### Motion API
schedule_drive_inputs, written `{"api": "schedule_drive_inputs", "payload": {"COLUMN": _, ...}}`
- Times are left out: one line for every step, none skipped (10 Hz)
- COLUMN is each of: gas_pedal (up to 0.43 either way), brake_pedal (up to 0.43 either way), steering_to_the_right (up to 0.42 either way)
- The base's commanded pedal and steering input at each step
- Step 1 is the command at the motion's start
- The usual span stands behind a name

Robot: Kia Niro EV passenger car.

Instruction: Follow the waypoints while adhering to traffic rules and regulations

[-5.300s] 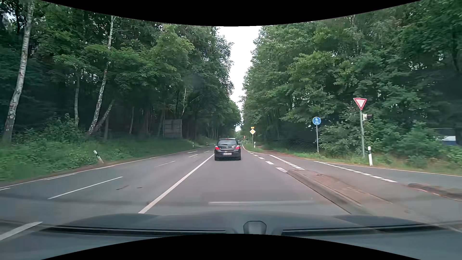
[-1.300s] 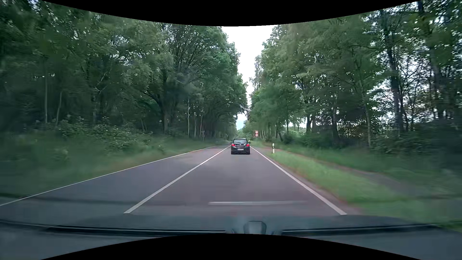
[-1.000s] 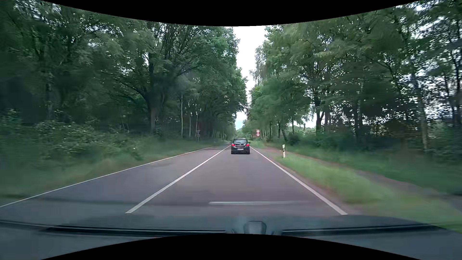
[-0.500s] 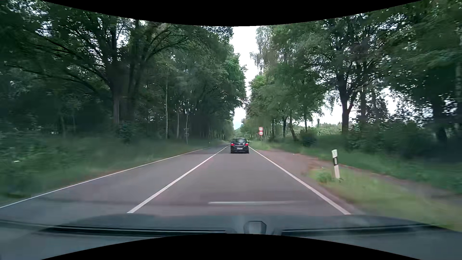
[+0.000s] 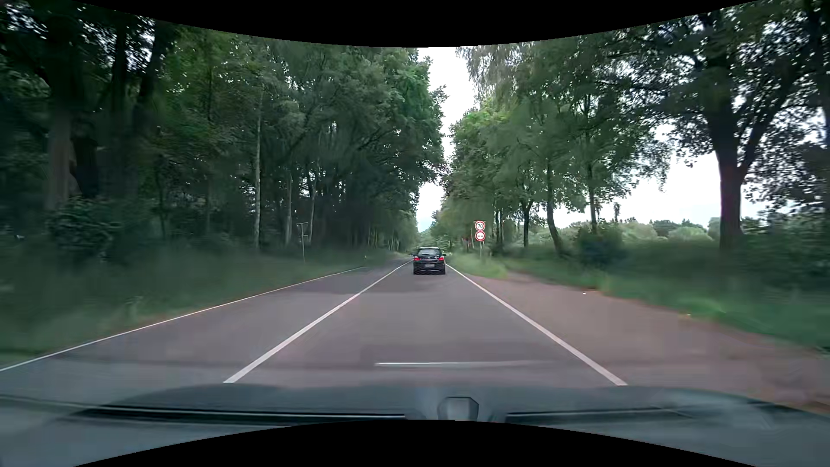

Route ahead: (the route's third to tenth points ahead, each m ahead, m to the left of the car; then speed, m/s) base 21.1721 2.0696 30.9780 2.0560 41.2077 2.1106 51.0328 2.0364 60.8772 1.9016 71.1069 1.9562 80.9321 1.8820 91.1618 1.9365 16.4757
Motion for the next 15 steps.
{"api": "schedule_drive_inputs", "payload": {"gas_pedal": 0.268, "brake_pedal": 0.0, "steering_to_the_right": 0.0}}
{"api": "schedule_drive_inputs", "payload": {"gas_pedal": 0.268, "brake_pedal": 0.0, "steering_to_the_right": 0.0}}
{"api": "schedule_drive_inputs", "payload": {"gas_pedal": 0.268, "brake_pedal": 0.0, "steering_to_the_right": -0.001}}
{"api": "schedule_drive_inputs", "payload": {"gas_pedal": 0.268, "brake_pedal": 0.0, "steering_to_the_right": -0.001}}
{"api": "schedule_drive_inputs", "payload": {"gas_pedal": 0.268, "brake_pedal": 0.0, "steering_to_the_right": -0.001}}
{"api": "schedule_drive_inputs", "payload": {"gas_pedal": 0.268, "brake_pedal": 0.0, "steering_to_the_right": -0.001}}
{"api": "schedule_drive_inputs", "payload": {"gas_pedal": 0.268, "brake_pedal": 0.0, "steering_to_the_right": -0.001}}
{"api": "schedule_drive_inputs", "payload": {"gas_pedal": 0.268, "brake_pedal": 0.0, "steering_to_the_right": -0.002}}
{"api": "schedule_drive_inputs", "payload": {"gas_pedal": 0.268, "brake_pedal": 0.0, "steering_to_the_right": -0.003}}
{"api": "schedule_drive_inputs", "payload": {"gas_pedal": 0.268, "brake_pedal": 0.0, "steering_to_the_right": -0.003}}
{"api": "schedule_drive_inputs", "payload": {"gas_pedal": 0.268, "brake_pedal": 0.0, "steering_to_the_right": -0.003}}
{"api": "schedule_drive_inputs", "payload": {"gas_pedal": 0.268, "brake_pedal": 0.0, "steering_to_the_right": -0.003}}
{"api": "schedule_drive_inputs", "payload": {"gas_pedal": 0.268, "brake_pedal": 0.0, "steering_to_the_right": -0.003}}
{"api": "schedule_drive_inputs", "payload": {"gas_pedal": 0.268, "brake_pedal": 0.0, "steering_to_the_right": -0.003}}
{"api": "schedule_drive_inputs", "payload": {"gas_pedal": 0.268, "brake_pedal": 0.0, "steering_to_the_right": -0.003}}
